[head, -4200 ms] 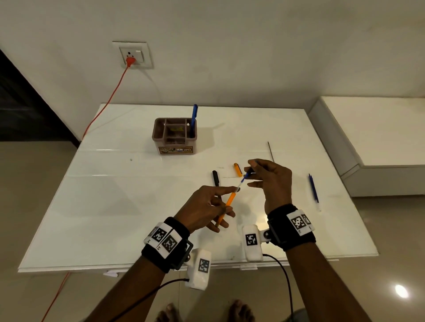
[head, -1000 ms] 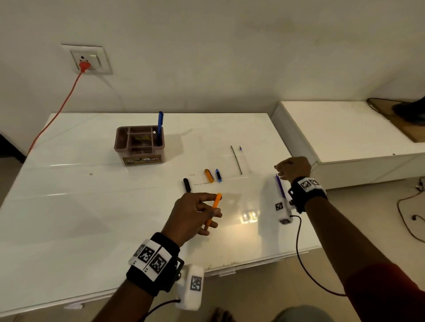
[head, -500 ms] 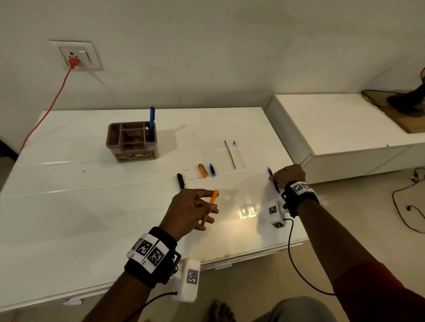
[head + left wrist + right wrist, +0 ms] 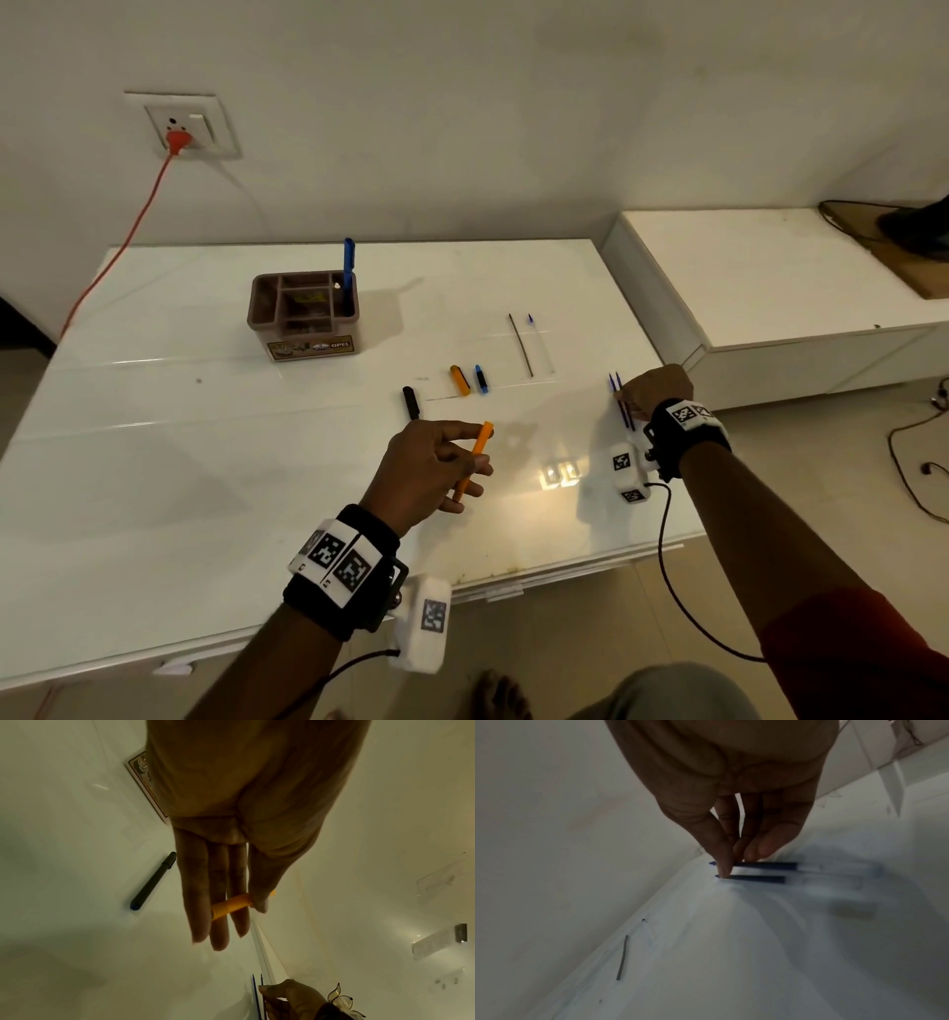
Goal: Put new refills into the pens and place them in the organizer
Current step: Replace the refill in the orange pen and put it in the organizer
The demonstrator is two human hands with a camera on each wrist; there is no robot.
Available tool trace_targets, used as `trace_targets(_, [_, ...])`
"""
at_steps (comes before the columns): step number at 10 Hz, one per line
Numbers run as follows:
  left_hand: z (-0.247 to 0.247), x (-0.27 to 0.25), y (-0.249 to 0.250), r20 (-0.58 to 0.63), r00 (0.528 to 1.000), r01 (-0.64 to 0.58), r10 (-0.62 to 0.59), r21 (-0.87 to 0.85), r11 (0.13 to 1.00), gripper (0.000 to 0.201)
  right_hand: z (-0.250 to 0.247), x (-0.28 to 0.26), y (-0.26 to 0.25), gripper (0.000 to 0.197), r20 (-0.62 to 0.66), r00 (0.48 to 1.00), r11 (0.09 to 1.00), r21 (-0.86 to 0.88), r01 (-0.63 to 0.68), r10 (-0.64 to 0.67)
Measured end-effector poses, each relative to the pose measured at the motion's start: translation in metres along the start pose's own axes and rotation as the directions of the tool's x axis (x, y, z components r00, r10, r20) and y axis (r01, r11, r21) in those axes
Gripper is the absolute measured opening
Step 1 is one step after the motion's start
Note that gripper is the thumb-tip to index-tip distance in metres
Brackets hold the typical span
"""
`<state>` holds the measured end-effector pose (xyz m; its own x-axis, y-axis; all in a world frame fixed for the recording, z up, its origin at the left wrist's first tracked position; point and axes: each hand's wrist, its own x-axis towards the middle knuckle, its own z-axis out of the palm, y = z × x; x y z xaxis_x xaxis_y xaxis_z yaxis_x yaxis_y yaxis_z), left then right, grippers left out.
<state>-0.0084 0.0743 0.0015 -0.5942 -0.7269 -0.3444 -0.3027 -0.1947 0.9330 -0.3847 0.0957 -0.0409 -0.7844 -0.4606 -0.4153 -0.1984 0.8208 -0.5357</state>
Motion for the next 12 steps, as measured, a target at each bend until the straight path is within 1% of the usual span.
trace_targets(1, [-0.002,-0.002,0.000,0.001,1.000,-0.006,0.006,-0.004,1.000,0.035,-0.005,-0.010,-0.008,0.026,-0.096,0.995,0.995,0.088,0.036,-0.028])
trace_targets(2, [-0.002,-0.002,0.001,-0.001,1.000,-0.012,0.012,-0.004,1.000,0.034,-0.010,-0.049,-0.028,0.006,-0.116,0.987,0.932,0.332,0.143,-0.111])
trace_targets(3, [0.001,-0.001,0.001,0.002,1.000,-0.007,0.007,-0.001,1.000,0.034,-0.006,-0.098,-0.043,0.006,-0.066,0.976,0.756,0.623,0.203,-0.208])
trace_targets(4, [0.003,-0.002,0.001,0.004,1.000,-0.004,0.004,0.007,1.000,0.034,0.012,-0.147,-0.052,0.008,-0.041,0.945,0.594,0.768,0.238,-0.326])
trace_targets(5, [0.002,-0.004,-0.002,-0.002,1.000,-0.001,0.001,0.031,1.000,0.031,0.036,-0.181,-0.060,0.011,-0.031,0.906,0.561,0.776,0.288,-0.422])
trace_targets(6, [-0.003,-0.005,-0.006,-0.038,0.999,0.000,0.002,0.061,0.998,0.029,0.057,-0.196,-0.067,0.011,-0.086,0.894,0.576,0.737,0.353,-0.439])
trace_targets(7, [-0.011,-0.006,-0.008,-0.064,0.998,-0.008,0.013,0.064,0.998,0.027,0.066,-0.200,-0.067,0.010,-0.155,0.876,0.574,0.701,0.423,-0.457])
trace_targets(8, [-0.016,-0.005,-0.009,-0.069,0.998,-0.013,0.016,0.047,0.999,0.027,0.066,-0.200,-0.068,0.006,-0.195,0.864,0.554,0.696,0.456,-0.465])
trace_targets(9, [-0.017,-0.003,-0.010,-0.072,0.997,-0.015,0.020,0.060,0.998,0.027,0.068,-0.200,-0.068,0.008,-0.189,0.866,0.557,0.697,0.451,-0.463])
trace_targets(10, [-0.017,-0.002,-0.012,-0.074,0.997,-0.009,0.013,0.062,0.998,0.027,0.075,-0.198,-0.067,0.009,-0.188,0.850,0.597,0.638,0.486,-0.491])
trace_targets(12, [-0.014,0.000,-0.012,-0.075,0.997,-0.021,0.025,0.063,0.998,0.028,0.080,-0.201,-0.066,0.005,-0.118,0.831,0.632,0.593,0.498,-0.544])
